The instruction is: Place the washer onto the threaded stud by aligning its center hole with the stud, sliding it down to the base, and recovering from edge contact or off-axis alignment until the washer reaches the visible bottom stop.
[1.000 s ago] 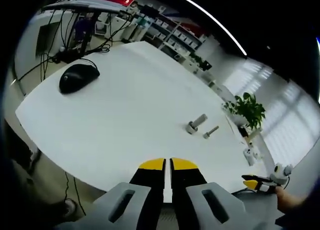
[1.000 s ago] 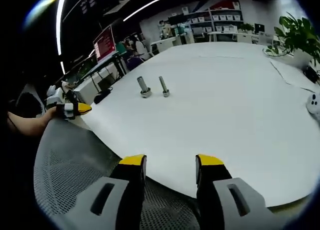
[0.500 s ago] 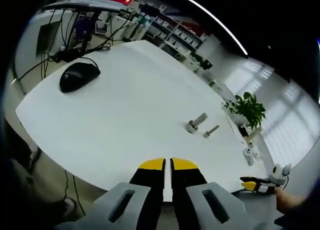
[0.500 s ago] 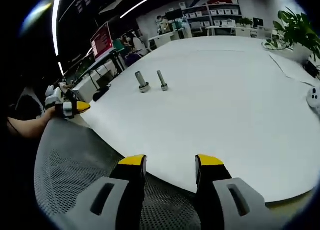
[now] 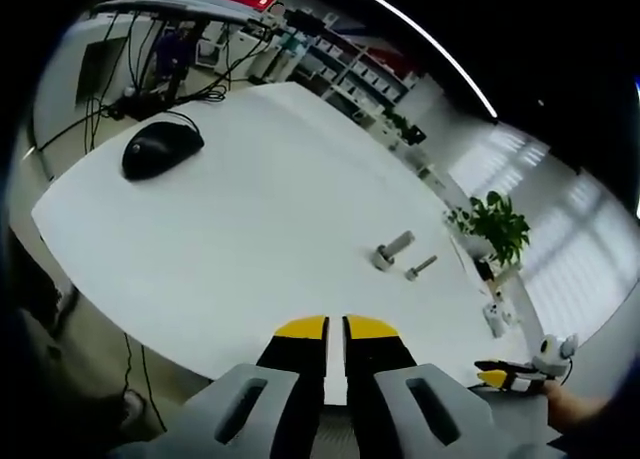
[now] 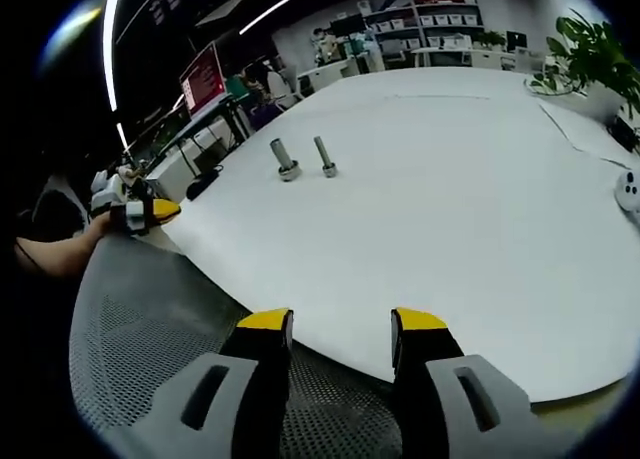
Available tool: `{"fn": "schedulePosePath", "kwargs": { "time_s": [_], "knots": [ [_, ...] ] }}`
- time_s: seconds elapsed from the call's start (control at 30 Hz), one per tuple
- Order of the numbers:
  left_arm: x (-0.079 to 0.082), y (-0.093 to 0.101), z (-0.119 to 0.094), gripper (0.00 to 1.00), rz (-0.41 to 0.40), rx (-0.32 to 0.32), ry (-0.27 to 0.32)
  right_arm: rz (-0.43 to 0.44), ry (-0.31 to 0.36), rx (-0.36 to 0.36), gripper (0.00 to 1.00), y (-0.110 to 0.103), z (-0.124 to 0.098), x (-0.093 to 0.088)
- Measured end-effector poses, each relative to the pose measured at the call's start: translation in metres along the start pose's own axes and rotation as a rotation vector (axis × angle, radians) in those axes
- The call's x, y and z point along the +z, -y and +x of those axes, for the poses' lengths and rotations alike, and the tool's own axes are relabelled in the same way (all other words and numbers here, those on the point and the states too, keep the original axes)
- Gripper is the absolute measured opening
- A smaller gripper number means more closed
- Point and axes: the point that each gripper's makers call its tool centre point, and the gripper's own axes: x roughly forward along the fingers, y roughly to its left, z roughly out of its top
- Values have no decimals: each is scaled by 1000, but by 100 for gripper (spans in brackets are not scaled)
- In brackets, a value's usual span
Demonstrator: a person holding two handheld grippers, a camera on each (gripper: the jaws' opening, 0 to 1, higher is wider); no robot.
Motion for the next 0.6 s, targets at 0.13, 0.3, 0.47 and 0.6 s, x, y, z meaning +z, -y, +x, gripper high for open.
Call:
{"fn": "schedulePosePath", "kwargs": {
  "time_s": [0.13, 0.3, 0.47, 0.6],
  "knots": [
    [1, -1, -1, 3, -2, 2, 8, -3, -17, 5, 41, -1, 0, -3],
    [3, -1, 0, 3, -21, 0, 19, -11, -36, 12, 42, -2, 2, -4],
    [3, -1, -1, 3, -24, -2, 23, -3, -40, 16, 41, -2, 2, -6],
    [3, 0, -1, 3, -29, -3, 25, 0, -42, 15, 41, -1, 2, -7]
  ]
}}
